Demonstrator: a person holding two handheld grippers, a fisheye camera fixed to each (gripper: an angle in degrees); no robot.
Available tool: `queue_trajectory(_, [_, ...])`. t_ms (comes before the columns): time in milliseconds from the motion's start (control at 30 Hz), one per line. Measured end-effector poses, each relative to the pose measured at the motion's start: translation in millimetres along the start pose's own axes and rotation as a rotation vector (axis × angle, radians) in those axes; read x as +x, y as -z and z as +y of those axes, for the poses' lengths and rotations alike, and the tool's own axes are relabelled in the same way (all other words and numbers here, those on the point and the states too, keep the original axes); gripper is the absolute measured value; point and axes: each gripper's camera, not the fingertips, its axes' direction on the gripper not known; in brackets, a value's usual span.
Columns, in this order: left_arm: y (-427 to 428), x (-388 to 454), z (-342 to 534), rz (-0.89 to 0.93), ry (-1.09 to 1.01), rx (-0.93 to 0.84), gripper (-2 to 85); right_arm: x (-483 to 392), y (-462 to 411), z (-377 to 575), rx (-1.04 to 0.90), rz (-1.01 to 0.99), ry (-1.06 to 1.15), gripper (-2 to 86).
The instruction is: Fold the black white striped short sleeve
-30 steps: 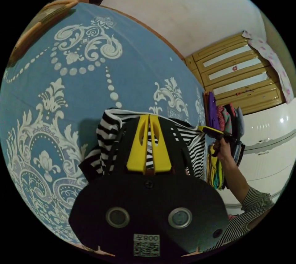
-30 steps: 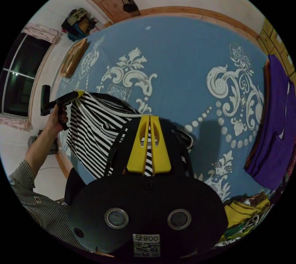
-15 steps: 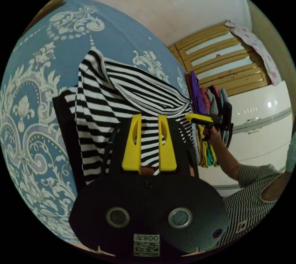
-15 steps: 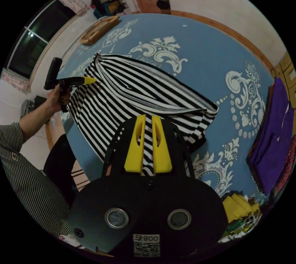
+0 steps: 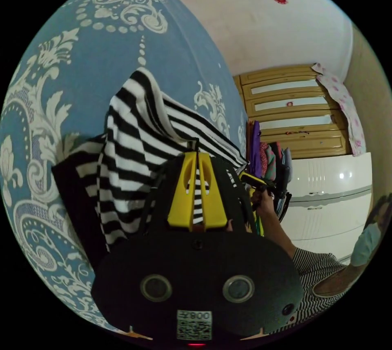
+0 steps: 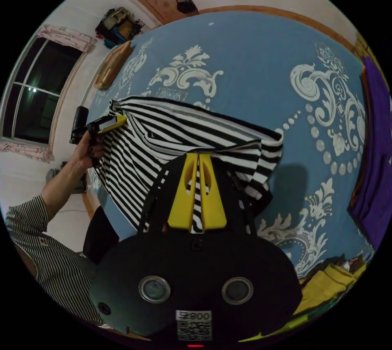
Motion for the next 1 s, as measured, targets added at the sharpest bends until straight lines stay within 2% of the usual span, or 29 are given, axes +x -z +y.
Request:
queue_trajectory(300, [23,-16,-15,-0.026,0.006,0.06,1.8,41,8,12,0.05,-0.033,-0.102,0.1])
queue_trajectory(467, [35,-29,9,0.013,-0.046,0.078,4.6,58,11,41,0.077,-0.06,-0.128,0.2])
queue_trajectory(667, [81,-53,58,0.087,-0.056,0.184,7.1,85,32,88,0.19,-0.174,-0.19,0.8])
queue_trajectory(833, [123,-76,137,-0.094,-0.044,0.19,9.5,92,54,155,0.241,-0.178,-0.184,3.3])
queue_trajectory(1000, [131,-109,211,-0.221,0.047,0.125,10.1,98,51,262,0.172,-0.155,-0.272,6.0])
